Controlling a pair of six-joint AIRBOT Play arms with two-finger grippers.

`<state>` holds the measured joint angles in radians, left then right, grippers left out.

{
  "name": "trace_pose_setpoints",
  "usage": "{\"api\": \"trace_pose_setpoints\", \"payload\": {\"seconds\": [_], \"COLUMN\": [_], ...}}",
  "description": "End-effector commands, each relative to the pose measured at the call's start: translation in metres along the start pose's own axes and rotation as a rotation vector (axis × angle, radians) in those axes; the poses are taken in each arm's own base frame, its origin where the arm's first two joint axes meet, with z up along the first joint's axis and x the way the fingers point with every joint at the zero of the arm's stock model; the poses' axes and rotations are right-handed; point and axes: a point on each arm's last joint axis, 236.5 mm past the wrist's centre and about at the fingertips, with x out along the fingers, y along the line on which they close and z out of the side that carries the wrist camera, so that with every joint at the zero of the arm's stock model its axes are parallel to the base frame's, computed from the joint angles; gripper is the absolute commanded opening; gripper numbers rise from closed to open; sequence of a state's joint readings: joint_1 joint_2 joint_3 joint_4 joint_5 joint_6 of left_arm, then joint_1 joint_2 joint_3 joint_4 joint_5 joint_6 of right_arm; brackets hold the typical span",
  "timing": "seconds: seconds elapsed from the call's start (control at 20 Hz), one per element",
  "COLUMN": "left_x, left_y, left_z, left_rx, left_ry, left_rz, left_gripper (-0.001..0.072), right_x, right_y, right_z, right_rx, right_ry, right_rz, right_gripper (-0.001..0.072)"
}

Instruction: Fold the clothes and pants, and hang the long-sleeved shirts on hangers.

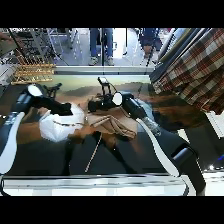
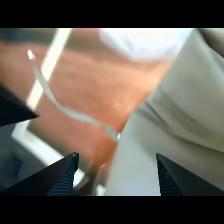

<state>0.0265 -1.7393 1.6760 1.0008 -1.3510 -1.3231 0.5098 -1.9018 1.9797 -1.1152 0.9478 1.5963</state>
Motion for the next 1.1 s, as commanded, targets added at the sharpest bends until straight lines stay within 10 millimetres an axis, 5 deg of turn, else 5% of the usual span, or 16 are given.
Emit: {"api": "trace_pose_setpoints", "payload": {"seconds": [0.0, 0.15, 0.3, 0.45, 0.65, 0.9, 1.05], "left_x": [-0.015, 0.006, 0.029, 0.055, 0.094, 0.124, 0.126], "left_y": [-0.016, -0.048, -0.072, -0.081, -0.062, -0.045, -0.043], "left_z": [0.000, 0.000, 0.018, 0.026, 0.014, 0.003, 0.008], "left_rx": [0.042, 0.147, 0.201, 0.197, 0.099, 0.021, 0.009], "left_ry": [-0.015, -0.005, -0.078, -0.102, -0.023, 0.035, 0.030], "left_rz": [-0.074, -0.101, -0.089, -0.085, -0.085, -0.080, -0.081], "left_gripper": [0.0017, 0.0016, 0.0017, 0.0016, 0.0016, 0.0016, 0.0016], "right_x": [-0.069, -0.159, -0.200, -0.181, -0.134, -0.084, -0.066], "right_y": [-0.040, -0.122, -0.181, -0.211, -0.250, -0.269, -0.262], "right_z": [0.042, 0.026, -0.041, -0.093, -0.132, -0.150, -0.146], "right_rx": [0.004, 0.137, 0.316, 0.461, 0.566, 0.651, 0.642], "right_ry": [-0.081, -0.001, 0.209, 0.277, 0.238, 0.222, 0.237], "right_rz": [-0.090, -0.212, -0.202, -0.053, 0.086, 0.247, 0.328], "right_gripper": [0.0561, 0.0562, 0.0565, 0.0642, 0.0670, 0.0701, 0.0700]}}
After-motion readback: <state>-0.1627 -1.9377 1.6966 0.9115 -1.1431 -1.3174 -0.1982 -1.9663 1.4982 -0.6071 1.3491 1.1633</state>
